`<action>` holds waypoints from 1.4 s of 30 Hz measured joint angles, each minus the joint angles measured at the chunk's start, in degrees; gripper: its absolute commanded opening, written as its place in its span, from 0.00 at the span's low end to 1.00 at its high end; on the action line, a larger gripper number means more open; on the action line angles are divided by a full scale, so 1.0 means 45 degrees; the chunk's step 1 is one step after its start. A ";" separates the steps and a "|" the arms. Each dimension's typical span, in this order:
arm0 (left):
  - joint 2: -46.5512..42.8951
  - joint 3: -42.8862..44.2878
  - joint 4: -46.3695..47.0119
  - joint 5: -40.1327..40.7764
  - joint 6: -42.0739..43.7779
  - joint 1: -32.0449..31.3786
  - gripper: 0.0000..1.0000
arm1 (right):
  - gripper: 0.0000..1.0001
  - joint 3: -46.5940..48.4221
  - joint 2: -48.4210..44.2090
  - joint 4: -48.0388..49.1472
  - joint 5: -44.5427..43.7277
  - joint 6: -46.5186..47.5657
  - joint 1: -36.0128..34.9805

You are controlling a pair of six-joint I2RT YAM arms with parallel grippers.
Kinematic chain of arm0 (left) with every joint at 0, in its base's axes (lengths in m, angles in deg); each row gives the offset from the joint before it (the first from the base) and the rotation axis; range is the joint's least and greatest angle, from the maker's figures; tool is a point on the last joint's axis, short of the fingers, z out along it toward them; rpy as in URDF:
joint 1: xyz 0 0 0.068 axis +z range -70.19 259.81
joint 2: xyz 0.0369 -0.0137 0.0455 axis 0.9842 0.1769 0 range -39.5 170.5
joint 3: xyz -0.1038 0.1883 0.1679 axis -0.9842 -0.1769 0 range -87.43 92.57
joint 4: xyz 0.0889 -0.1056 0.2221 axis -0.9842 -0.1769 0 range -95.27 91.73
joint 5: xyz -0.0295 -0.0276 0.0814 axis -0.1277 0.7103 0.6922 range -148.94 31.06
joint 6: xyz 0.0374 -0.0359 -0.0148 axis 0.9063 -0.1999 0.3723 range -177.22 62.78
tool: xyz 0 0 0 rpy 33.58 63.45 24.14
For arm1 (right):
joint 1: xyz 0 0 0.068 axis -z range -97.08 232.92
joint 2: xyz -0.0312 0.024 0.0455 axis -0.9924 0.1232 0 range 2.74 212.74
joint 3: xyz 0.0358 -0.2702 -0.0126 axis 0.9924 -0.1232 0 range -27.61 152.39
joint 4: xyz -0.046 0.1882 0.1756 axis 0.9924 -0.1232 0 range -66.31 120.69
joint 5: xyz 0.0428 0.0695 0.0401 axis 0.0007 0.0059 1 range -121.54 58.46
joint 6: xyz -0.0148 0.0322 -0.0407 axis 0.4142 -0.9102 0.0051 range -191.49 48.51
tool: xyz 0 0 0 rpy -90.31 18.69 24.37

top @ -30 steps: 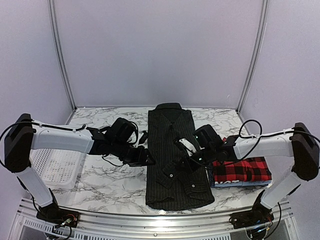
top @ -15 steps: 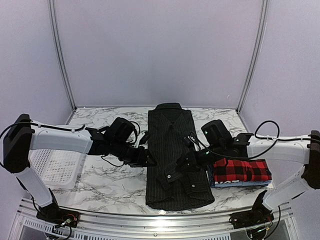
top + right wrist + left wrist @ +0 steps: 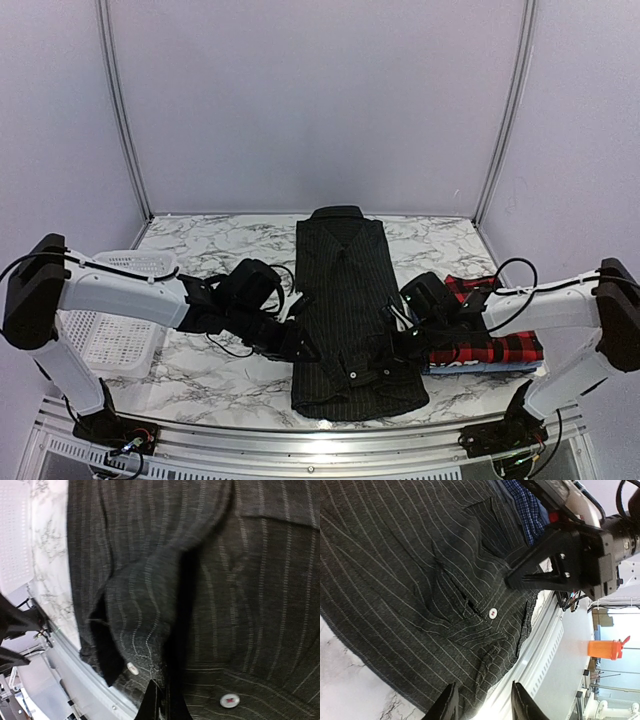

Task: Fold and stack the long sleeve shirts
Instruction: Smooth out the rectangle-folded shirt at the center of the board.

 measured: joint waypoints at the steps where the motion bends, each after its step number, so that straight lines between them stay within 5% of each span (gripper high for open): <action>1: 0.0039 0.0000 0.0092 0.0034 -0.0029 -0.0102 0.36 | 0.00 -0.0068 0.0049 -0.0029 -0.0170 0.0034 0.0000; 16: 0.2934 0.1438 0.0296 0.1166 -0.0447 -0.1540 0.40 | 0.00 -0.0180 0.0073 -0.0034 -0.1613 0.0593 -0.0083; 42: 0.3716 0.2953 -0.1224 0.3351 -0.0636 -0.1792 0.52 | 0.00 -0.0165 0.0073 -0.0185 -0.2123 0.1263 -0.0384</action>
